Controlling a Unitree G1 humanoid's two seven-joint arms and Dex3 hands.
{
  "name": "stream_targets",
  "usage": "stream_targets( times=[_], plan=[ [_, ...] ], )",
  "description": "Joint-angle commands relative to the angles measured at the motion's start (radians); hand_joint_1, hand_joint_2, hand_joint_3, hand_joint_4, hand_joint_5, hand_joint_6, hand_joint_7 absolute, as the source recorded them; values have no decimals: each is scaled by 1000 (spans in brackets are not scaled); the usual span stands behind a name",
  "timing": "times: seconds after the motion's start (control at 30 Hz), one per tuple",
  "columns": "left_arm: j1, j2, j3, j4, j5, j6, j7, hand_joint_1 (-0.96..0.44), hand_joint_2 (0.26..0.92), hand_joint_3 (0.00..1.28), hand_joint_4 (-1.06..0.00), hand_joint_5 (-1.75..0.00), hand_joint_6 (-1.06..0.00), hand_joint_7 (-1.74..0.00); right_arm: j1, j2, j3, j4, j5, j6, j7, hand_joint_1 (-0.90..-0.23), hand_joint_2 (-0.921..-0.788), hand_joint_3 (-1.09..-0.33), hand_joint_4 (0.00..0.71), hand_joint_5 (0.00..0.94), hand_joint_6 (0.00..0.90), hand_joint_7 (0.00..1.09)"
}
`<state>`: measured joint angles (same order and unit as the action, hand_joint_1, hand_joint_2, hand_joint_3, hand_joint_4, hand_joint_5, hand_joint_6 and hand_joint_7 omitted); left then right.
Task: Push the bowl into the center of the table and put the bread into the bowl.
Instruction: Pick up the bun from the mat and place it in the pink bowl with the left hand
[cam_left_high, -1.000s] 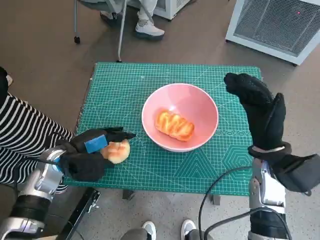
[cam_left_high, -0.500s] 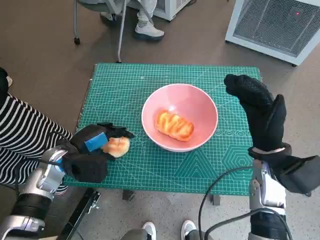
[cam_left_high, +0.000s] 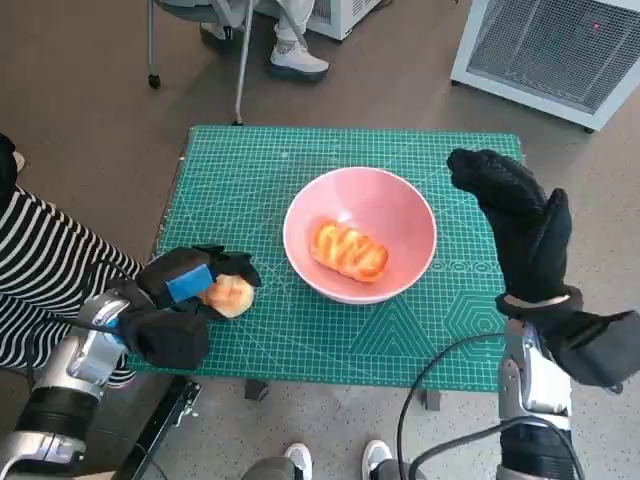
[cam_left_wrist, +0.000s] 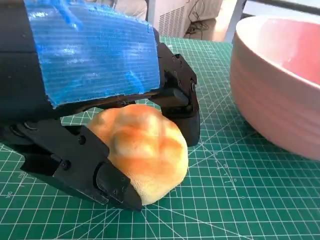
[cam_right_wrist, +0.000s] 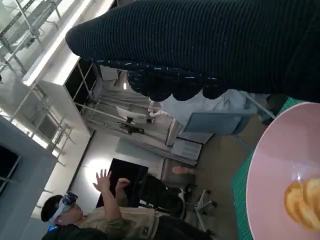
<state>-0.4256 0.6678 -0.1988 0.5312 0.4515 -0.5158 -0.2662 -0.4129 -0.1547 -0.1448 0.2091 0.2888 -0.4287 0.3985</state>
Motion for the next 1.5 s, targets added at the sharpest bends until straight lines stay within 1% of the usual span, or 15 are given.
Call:
stream_targets(
  times=[0.03,0.17,0.4,0.7,0.9,1.03,1.13,1.2,1.27,1.3,1.33,1.37,1.43,1.47,1.5],
  plan=[
    [-5,24,45,-81,-48,9,-18,0,921,87,-732,-1142,-541,-1226,14,-5,1,18,-4,6,5,-790,-921,-792,252,0,0,596],
    [-7,25,71,-168,-71,51,-46,0,920,86,-731,-1148,-544,-1218,12,-9,-1,23,-3,4,7,-789,-921,-795,254,1,-1,597],
    [-53,-6,120,-403,-109,190,-94,1,920,76,-716,-1164,-581,-1182,4,-12,-5,34,2,3,13,-780,-921,-803,263,6,-1,599],
    [-184,-117,93,-502,-89,278,-60,1,920,49,-739,-1138,-617,-1148,-8,-12,-6,49,4,0,18,-780,-921,-806,270,9,0,599],
    [-286,-214,32,-455,-37,279,-7,2,915,24,-786,-1092,-651,-1106,-10,-10,-5,51,4,-3,22,-783,-921,-807,273,9,-1,599],
    [-348,-264,-16,-346,-3,244,24,2,915,14,-807,-1064,-653,-1107,-6,-10,-5,45,4,-5,23,-784,-921,-807,274,9,-1,598],
    [-393,-297,-51,-244,-1,221,17,1,919,20,-799,-1073,-634,-1125,-4,-10,-5,46,5,-10,25,-784,-921,-808,274,9,-1,598],
    [-419,-319,-75,-194,4,233,0,1,920,37,-780,-1091,-610,-1151,0,-10,-6,46,6,-13,27,-784,-921,-809,274,9,-1,597],
    [-441,-335,-96,-154,9,254,-20,1,920,77,-724,-1125,-570,-1217,3,-11,-8,46,9,-16,30,-784,-921,-810,274,9,-1,595],
    [-450,-341,-105,-138,11,263,-28,1,920,127,-647,-1179,-532,-1282,4,-11,-9,46,11,-17,32,-784,-921,-810,275,9,-1,594],
    [-462,-351,-118,-113,17,276,-39,1,920,145,-618,-1199,-517,-1307,6,-13,-12,48,14,-18,35,-784,-921,-810,275,9,-1,593],
    [-470,-357,-127,-94,21,284,-46,-3,893,156,-547,-1097,-471,-1217,7,-14,-14,48,16,-19,37,-784,-921,-810,276,9,-1,592],
    [-486,-372,-146,-53,32,296,-58,-20,841,106,-510,-571,-446,-776,10,-15,-19,48,21,-22,40,-784,-921,-809,277,10,-1,591],
    [-494,-380,-158,-31,42,302,-61,-30,832,81,-509,-388,-445,-627,12,-16,-21,48,23,-23,41,-784,-921,-809,278,10,-1,591],
    [-501,-386,-167,-15,49,306,-62,-48,826,64,-479,-255,-423,-519,13,-16,-22,48,25,-24,41,-784,-921,-808,279,10,0,591]
  ],
)
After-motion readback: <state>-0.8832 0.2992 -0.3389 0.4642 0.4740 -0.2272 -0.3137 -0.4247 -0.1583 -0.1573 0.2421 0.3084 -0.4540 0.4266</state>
